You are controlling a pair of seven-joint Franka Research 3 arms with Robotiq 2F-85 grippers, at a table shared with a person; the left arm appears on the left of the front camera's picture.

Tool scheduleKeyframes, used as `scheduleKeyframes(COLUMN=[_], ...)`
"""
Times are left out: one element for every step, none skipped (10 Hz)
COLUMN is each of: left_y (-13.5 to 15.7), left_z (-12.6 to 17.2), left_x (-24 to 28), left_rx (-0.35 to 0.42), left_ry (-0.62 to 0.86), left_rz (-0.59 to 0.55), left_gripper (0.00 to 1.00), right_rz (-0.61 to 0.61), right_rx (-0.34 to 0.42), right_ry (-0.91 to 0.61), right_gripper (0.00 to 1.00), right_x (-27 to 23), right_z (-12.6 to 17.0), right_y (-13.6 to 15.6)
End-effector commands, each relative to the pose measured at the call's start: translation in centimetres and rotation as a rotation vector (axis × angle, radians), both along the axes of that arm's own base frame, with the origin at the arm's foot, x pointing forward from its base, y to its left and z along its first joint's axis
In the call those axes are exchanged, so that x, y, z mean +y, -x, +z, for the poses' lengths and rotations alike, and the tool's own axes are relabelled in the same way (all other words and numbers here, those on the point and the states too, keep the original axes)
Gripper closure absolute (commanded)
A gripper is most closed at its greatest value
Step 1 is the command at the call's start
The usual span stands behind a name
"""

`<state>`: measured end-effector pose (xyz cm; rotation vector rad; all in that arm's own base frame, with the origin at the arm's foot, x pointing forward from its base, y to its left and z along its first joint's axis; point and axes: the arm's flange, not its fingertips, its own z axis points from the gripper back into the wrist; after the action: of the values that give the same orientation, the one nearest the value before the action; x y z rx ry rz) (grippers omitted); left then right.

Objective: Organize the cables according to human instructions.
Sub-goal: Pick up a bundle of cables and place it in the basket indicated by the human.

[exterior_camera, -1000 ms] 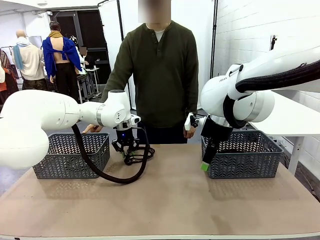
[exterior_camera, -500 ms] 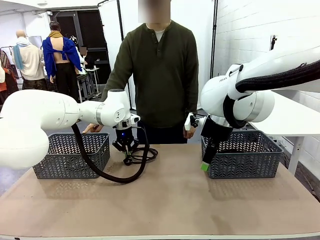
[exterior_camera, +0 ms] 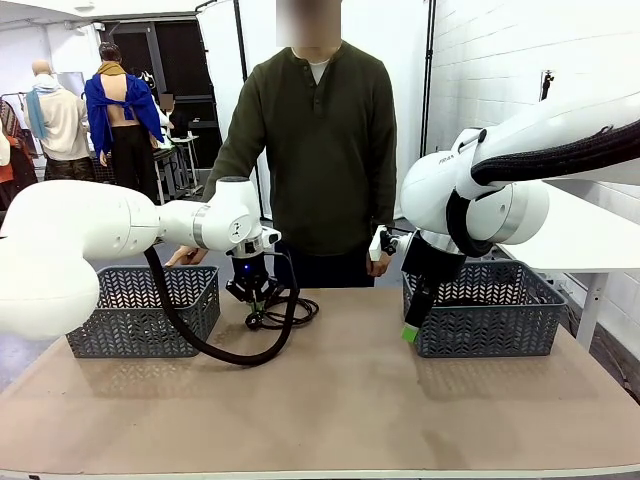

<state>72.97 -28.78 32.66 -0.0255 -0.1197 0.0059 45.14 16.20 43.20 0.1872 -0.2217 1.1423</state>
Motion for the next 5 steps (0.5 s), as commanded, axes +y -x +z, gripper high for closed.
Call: scheduleKeyframes(left_y=[-0.4,-0.3,-0.2,0.0,0.2], left_z=[1.4,2.8,4.2,5.4,6.6], left_x=[-1.0,-1.1,-1.1,-1.1,-1.1], left_rx=[0.024,0.02,0.009,0.006,0.021], left_ry=[0.023,0.042,0.058,0.068,0.064], left_rz=[-0.047,-0.088,-0.115,-0.159,-0.199], left_gripper=[1.0,1.0,1.0,1.0,1.0], right_rz=[0.007,0.007,0.007,0.007,0.007], right_rx=[0.005,0.005,0.005,0.005,0.005], right_ry=[0.003,0.003,0.003,0.003,0.003], right_gripper=[0.0,0.0,0.0,0.0,0.0], right_x=[0.0,0.0,0.0,0.0,0.0], right_z=[0.0,0.0,0.0,0.0,0.0], right_y=[0.0,0.0,0.0,0.0,0.0])
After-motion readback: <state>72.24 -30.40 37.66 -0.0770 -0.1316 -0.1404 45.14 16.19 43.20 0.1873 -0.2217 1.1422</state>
